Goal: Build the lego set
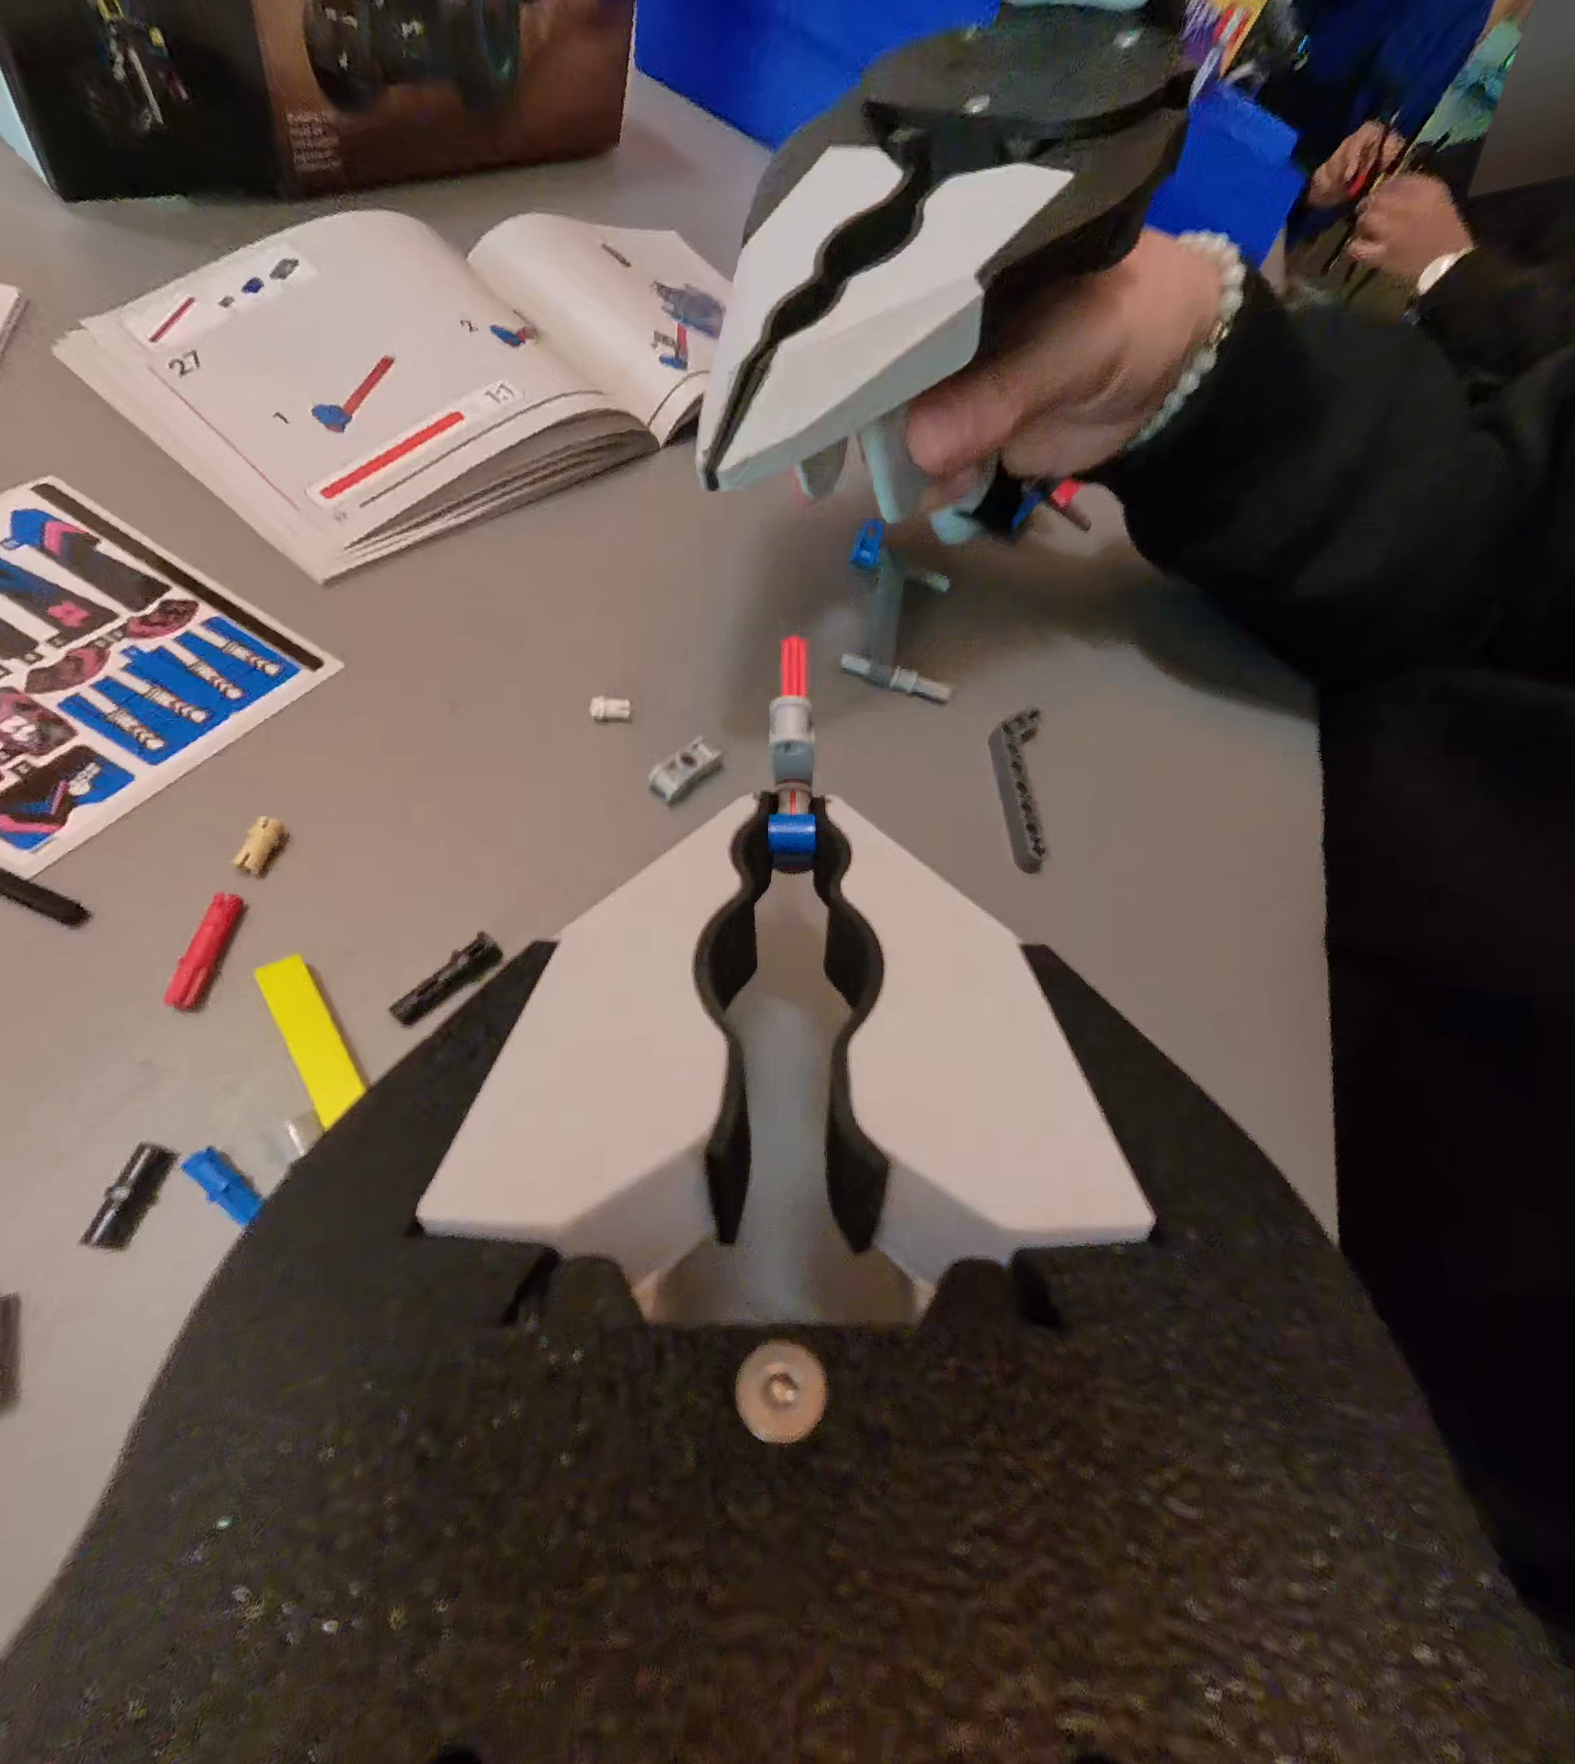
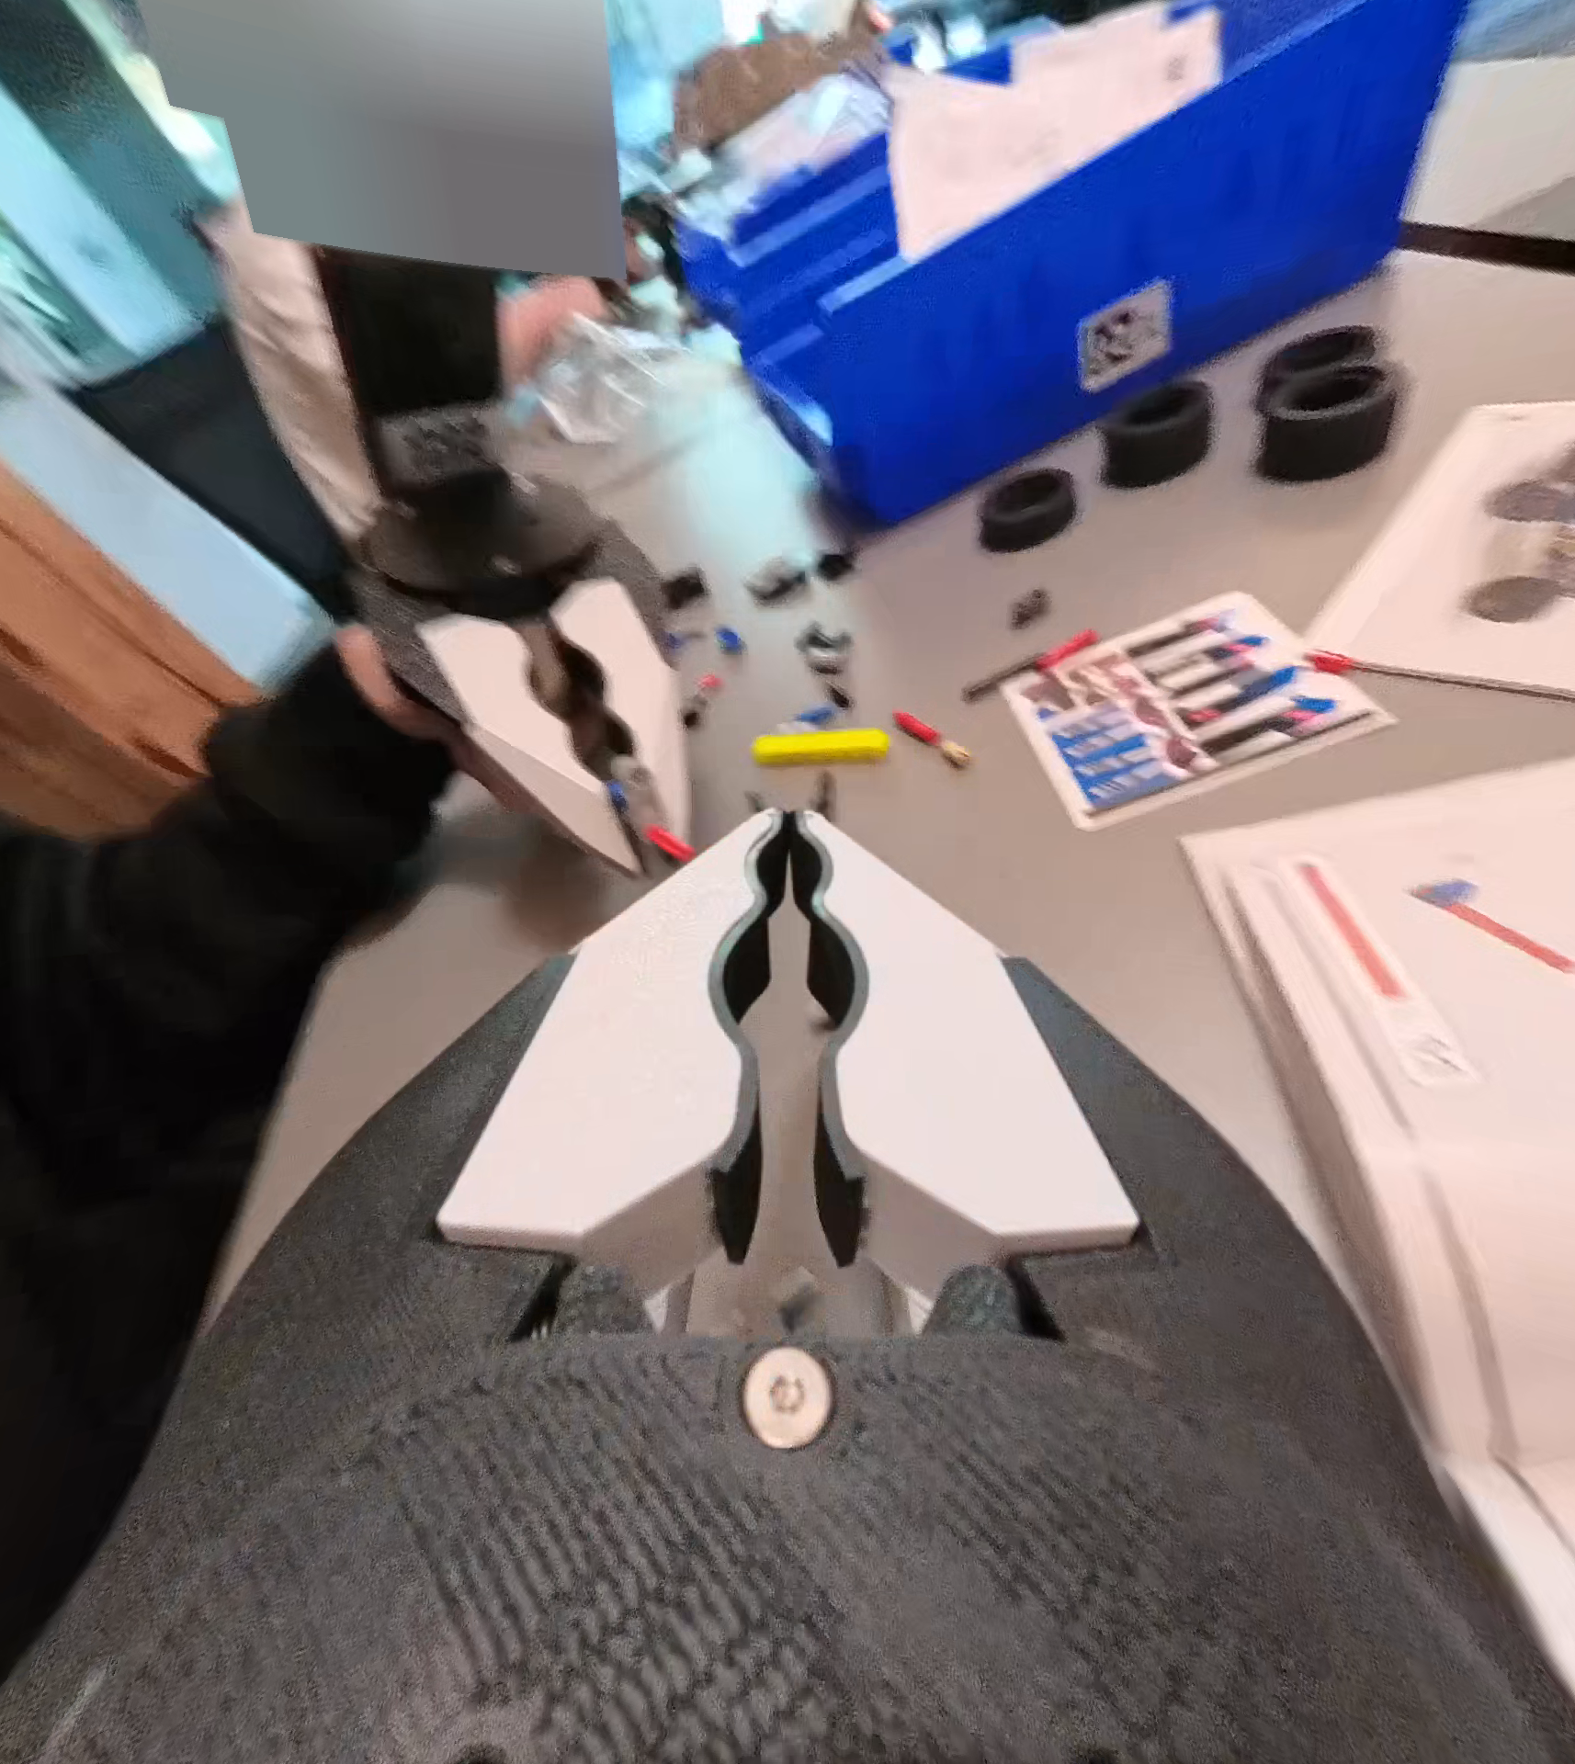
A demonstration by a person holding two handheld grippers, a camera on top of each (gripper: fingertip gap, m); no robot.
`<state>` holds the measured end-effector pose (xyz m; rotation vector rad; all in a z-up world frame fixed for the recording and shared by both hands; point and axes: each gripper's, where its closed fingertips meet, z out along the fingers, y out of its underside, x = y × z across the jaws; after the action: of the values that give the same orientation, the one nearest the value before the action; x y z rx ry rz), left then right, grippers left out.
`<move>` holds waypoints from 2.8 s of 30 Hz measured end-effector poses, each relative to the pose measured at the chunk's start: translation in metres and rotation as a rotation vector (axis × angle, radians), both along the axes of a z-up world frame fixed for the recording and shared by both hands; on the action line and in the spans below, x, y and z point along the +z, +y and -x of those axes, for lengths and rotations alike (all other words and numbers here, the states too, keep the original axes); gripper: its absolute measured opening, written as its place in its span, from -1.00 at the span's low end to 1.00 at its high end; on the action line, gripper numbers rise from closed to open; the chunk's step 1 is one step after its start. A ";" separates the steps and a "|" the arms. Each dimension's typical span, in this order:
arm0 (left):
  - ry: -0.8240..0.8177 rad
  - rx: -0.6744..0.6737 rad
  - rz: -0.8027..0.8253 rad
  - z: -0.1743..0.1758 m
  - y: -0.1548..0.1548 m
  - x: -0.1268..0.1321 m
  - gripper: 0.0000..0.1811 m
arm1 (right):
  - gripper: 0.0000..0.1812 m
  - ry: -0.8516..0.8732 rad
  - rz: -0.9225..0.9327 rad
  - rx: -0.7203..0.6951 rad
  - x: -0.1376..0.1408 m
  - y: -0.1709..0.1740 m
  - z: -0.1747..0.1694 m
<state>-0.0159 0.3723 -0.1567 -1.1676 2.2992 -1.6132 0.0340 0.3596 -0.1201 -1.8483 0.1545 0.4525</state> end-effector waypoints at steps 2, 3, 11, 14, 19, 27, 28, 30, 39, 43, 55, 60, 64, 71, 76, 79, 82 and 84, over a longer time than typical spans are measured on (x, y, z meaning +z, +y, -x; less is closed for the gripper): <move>0.013 -0.001 -0.049 0.002 0.004 -0.006 -0.95 | -1.00 -0.104 0.121 0.007 -0.018 -0.007 -0.002; 0.023 0.003 -0.057 0.002 0.005 -0.008 -0.95 | -1.00 -0.129 0.172 0.055 -0.024 -0.010 0.007; 0.070 0.003 -0.077 0.005 0.007 -0.017 -0.95 | -0.83 -0.474 0.444 0.198 -0.069 -0.005 0.021; 0.071 0.005 -0.076 0.005 0.008 -0.017 -0.95 | -0.89 -0.496 0.468 0.186 -0.072 -0.003 0.015; 0.070 0.008 -0.076 0.005 0.010 -0.018 -0.95 | -0.96 -0.648 0.506 0.207 -0.080 -0.006 0.016; 0.066 0.023 -0.085 0.006 0.015 -0.016 -0.95 | -0.88 -0.698 0.476 0.178 -0.070 -0.002 0.016; 0.064 0.025 -0.086 0.006 0.016 -0.016 -0.95 | -0.88 -0.703 0.464 0.182 -0.068 0.000 0.017; 0.062 0.028 -0.085 0.006 0.017 -0.015 -0.95 | -0.89 -0.728 0.432 0.204 -0.065 0.004 0.021; 0.058 0.030 -0.087 0.006 0.018 -0.014 -0.95 | -0.93 -0.698 0.440 0.257 -0.076 0.012 0.026; 0.060 0.029 -0.085 0.007 0.019 -0.015 -0.95 | -0.94 -0.592 0.468 0.244 -0.080 0.012 0.023; 0.062 0.024 -0.088 0.007 0.018 -0.015 -0.95 | -0.86 -0.589 0.504 0.234 -0.079 0.014 0.021; 0.064 0.030 -0.088 0.007 0.020 -0.016 -0.95 | -0.94 -0.547 0.526 0.262 -0.081 0.015 0.023; 0.066 0.033 -0.085 0.007 0.020 -0.017 -0.95 | -0.94 -0.481 0.503 0.250 -0.081 0.015 0.024; -0.018 0.063 -0.037 -0.002 0.015 0.004 -0.95 | -0.94 -0.012 -0.032 0.047 0.011 0.028 0.010; -0.094 0.089 0.048 -0.010 0.002 0.030 -0.95 | -0.94 0.296 -0.343 0.109 0.053 0.008 0.016; -0.107 0.108 0.070 -0.011 0.001 0.039 -0.95 | -0.94 0.383 -0.387 0.145 0.053 0.003 0.017; -0.105 0.110 0.107 -0.009 -0.001 0.048 -0.95 | -0.94 0.406 -0.413 0.155 0.058 0.002 0.016; -0.105 0.113 0.122 -0.008 -0.001 0.052 -0.95 | -0.94 0.404 -0.411 0.172 0.056 0.003 0.019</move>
<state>-0.0080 0.3716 -0.1052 -1.1829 2.0596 -1.7492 0.0153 0.3624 -0.0636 -1.3562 0.1613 0.9068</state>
